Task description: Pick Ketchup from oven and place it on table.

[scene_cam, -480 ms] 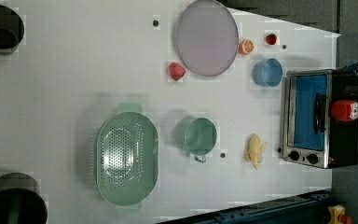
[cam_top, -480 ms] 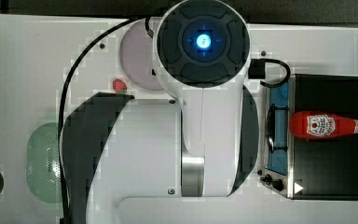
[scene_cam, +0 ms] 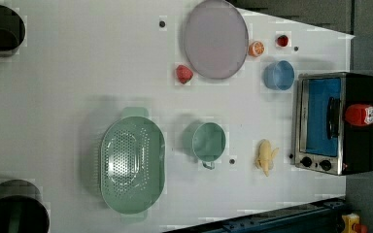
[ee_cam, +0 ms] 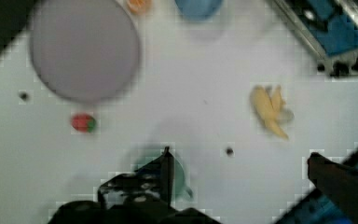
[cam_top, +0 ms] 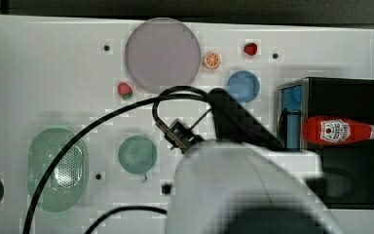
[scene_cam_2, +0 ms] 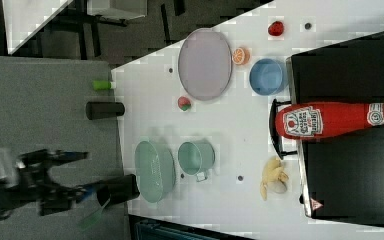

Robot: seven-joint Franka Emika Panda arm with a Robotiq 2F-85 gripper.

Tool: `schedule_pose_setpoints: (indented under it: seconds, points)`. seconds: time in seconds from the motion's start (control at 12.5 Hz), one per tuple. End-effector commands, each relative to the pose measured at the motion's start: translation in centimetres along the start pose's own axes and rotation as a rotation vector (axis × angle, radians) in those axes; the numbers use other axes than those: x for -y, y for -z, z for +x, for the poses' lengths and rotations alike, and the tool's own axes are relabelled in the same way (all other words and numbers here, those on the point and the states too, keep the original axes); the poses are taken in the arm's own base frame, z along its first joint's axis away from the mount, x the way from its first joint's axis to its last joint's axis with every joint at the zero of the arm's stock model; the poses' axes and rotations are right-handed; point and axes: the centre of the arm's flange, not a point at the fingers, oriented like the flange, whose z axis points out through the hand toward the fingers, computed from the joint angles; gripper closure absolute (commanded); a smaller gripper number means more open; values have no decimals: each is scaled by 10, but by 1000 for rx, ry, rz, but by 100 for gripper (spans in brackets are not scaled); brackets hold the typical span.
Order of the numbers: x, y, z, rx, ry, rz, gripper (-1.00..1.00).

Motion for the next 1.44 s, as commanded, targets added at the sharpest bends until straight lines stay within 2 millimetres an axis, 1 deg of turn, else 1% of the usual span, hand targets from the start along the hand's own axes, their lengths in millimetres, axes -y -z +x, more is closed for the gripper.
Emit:
schedule_pose_setpoints:
  seconds: [0.08, 0.24, 0.4, 0.64, 0.8, 0.96, 1.2, 1.28, 1.44]
  points:
    - [-34, -39, 50, 58, -70, -36, -100]
    - [-62, -55, 87, 51, -156, -21, -100]
    - [-94, -77, 125, 38, -247, -12, -100]
    - [-142, -116, 177, 8, -373, -17, -100]
    - [-169, -143, 206, -29, -439, -27, -100]
    - [-190, -173, 229, -60, -488, -49, -100]
    - [-217, -215, 255, -94, -562, -65, -100]
    - [-224, -227, 261, -100, -592, -52, -100]
    - [-234, -254, 266, -58, -654, -36, -100]
